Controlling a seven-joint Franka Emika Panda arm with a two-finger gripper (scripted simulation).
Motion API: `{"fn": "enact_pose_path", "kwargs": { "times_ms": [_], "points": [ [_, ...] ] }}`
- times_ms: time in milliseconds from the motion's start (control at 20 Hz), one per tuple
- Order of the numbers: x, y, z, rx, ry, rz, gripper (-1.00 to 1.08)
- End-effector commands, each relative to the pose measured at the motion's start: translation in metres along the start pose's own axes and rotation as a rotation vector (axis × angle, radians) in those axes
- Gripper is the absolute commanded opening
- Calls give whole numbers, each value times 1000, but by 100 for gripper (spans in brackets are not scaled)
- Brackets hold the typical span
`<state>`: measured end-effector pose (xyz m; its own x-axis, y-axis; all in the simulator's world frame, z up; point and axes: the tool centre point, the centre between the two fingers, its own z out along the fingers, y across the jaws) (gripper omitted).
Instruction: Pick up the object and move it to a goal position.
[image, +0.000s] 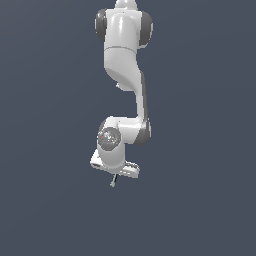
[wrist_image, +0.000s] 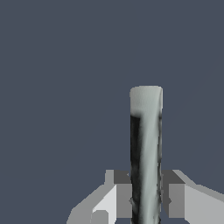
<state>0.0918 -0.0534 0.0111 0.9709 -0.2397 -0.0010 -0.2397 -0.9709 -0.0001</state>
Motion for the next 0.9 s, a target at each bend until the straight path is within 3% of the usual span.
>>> {"fn": "enact_pose_path", "kwargs": {
  "times_ms": [0, 850],
  "points": [
    [0, 5, -4, 0, 1, 1, -100],
    [-13, 92, -67, 0, 1, 1, -100]
  ]
}}
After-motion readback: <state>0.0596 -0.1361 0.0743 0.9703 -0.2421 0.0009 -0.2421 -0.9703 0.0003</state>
